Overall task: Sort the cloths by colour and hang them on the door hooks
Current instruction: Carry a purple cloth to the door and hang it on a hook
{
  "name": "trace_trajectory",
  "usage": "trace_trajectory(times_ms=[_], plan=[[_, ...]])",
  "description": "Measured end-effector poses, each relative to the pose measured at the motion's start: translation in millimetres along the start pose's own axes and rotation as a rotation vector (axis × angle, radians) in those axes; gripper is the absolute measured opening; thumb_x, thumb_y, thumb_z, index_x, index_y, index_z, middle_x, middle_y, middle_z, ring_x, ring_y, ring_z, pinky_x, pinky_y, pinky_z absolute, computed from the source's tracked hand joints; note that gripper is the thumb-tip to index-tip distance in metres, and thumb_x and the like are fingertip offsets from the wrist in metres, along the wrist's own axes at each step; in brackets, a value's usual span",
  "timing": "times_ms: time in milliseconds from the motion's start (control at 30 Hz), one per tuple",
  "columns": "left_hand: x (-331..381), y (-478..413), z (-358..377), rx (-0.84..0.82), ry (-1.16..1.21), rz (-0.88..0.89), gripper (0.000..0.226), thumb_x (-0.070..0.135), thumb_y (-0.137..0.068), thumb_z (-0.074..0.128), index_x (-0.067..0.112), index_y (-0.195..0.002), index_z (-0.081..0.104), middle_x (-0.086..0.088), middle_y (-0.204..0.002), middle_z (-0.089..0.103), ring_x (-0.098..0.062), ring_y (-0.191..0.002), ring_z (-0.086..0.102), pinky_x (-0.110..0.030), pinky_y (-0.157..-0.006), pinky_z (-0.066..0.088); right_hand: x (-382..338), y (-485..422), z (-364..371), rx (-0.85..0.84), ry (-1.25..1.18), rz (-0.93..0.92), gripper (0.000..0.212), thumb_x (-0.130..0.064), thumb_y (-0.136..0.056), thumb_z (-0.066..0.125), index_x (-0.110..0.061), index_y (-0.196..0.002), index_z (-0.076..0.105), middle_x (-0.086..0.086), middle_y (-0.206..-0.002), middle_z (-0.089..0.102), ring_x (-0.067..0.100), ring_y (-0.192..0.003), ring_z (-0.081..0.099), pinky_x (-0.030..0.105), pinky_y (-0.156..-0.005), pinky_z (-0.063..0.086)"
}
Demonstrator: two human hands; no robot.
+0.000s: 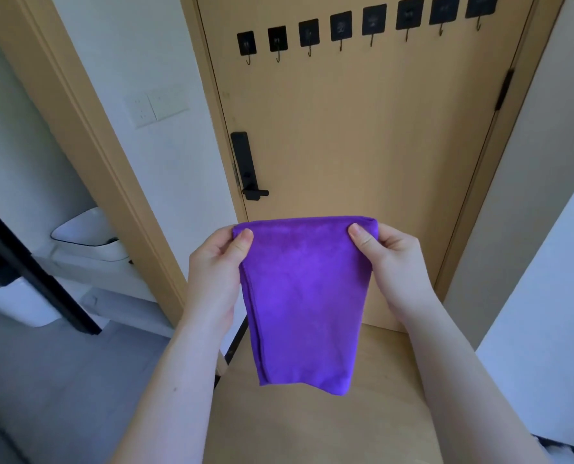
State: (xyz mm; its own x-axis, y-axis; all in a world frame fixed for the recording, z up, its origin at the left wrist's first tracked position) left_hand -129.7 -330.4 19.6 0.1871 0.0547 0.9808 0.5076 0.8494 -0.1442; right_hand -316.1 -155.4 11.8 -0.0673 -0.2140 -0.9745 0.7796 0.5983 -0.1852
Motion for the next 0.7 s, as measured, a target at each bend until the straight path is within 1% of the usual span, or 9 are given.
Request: trace_trajectory(times_ms=[167, 300, 367, 433, 533, 600, 667, 700], plan=[[-13, -50, 14, -0.007, 0.005, -0.018, 0.016, 0.02, -0.102, 0.062, 0.021, -0.101, 0.078, -0.001, -0.101, 0.078, -0.014, -0.094, 0.072, -0.032, -0.084, 0.056, 13, -42, 3, 0.028, -0.004, 0.003, 0.022, -0.022, -0.099, 0.066, -0.005, -0.09, 0.077, 0.001, -0.082, 0.075, 0.009, -0.073, 0.067, 0.019, -0.064, 0.053], [-19, -100, 21, -0.043, -0.006, -0.003, 0.016, 0.02, -0.102, 0.062, 0.018, -0.104, 0.077, -0.003, -0.1, 0.078, -0.015, -0.092, 0.073, -0.032, -0.08, 0.056, 20, -81, 12, 0.06, 0.004, 0.004, 0.023, -0.021, -0.099, 0.065, -0.005, -0.089, 0.077, 0.001, -0.08, 0.074, 0.009, -0.072, 0.067, 0.019, -0.064, 0.053], [-20, -128, 24, -0.051, -0.009, -0.003, 0.016, 0.019, -0.102, 0.062, 0.019, -0.104, 0.078, -0.003, -0.099, 0.078, -0.016, -0.091, 0.073, -0.033, -0.079, 0.056, 21, -102, 18, 0.072, 0.009, -0.003, 0.022, -0.021, -0.099, 0.065, -0.005, -0.09, 0.078, 0.001, -0.081, 0.075, 0.009, -0.073, 0.067, 0.02, -0.064, 0.053], [-20, -155, 26, -0.061, -0.014, 0.0, 0.016, 0.019, -0.102, 0.062, 0.021, -0.101, 0.078, -0.004, -0.099, 0.078, -0.018, -0.091, 0.072, -0.036, -0.081, 0.057, 22, -123, 26, 0.087, 0.017, -0.006, 0.022, -0.02, -0.1, 0.065, -0.005, -0.09, 0.078, 0.001, -0.081, 0.075, 0.009, -0.073, 0.068, 0.02, -0.065, 0.053], [-20, -192, 29, -0.086, 0.029, -0.001, 0.011, 0.016, -0.1, 0.064, 0.021, -0.097, 0.073, -0.007, -0.099, 0.076, -0.019, -0.088, 0.07, -0.038, -0.08, 0.054, 23, -151, 37, 0.126, 0.019, -0.014, 0.022, -0.02, -0.099, 0.065, -0.005, -0.089, 0.078, 0.0, -0.08, 0.075, 0.008, -0.072, 0.067, 0.019, -0.064, 0.053], [-20, -214, 31, -0.1, 0.049, -0.01, 0.009, 0.015, -0.098, 0.066, 0.022, -0.098, 0.07, -0.011, -0.102, 0.074, -0.02, -0.086, 0.068, -0.038, -0.079, 0.051, 26, -169, 45, 0.151, 0.025, -0.018, 0.022, -0.022, -0.099, 0.066, -0.005, -0.09, 0.077, 0.001, -0.081, 0.074, 0.009, -0.072, 0.066, 0.02, -0.064, 0.053], [-19, -235, 33, -0.123, 0.032, 0.003, 0.015, 0.013, -0.099, 0.064, 0.027, -0.102, 0.069, -0.015, -0.104, 0.072, -0.02, -0.083, 0.067, -0.038, -0.076, 0.048, 25, -186, 51, 0.162, 0.029, -0.025, 0.022, -0.023, -0.099, 0.066, -0.007, -0.09, 0.077, 0.001, -0.082, 0.074, 0.01, -0.073, 0.065, 0.02, -0.065, 0.053], [-18, -245, 35, -0.139, 0.021, 0.014, 0.019, 0.012, -0.099, 0.063, 0.029, -0.103, 0.069, -0.014, -0.103, 0.072, -0.02, -0.082, 0.066, -0.038, -0.076, 0.047, 24, -194, 54, 0.164, 0.036, -0.029, 0.022, -0.024, -0.099, 0.066, -0.007, -0.09, 0.077, 0.001, -0.082, 0.074, 0.009, -0.073, 0.065, 0.019, -0.065, 0.052]])
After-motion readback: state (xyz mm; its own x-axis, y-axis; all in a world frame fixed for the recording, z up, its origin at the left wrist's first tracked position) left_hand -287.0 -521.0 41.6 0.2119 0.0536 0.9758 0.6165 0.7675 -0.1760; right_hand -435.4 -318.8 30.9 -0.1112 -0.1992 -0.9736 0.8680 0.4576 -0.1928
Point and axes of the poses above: each hand's wrist, its own y-axis away from the middle knuckle, its own z-axis out of the palm, x = y × z, the point moved 8 cm from there along -y, towards the middle knuckle
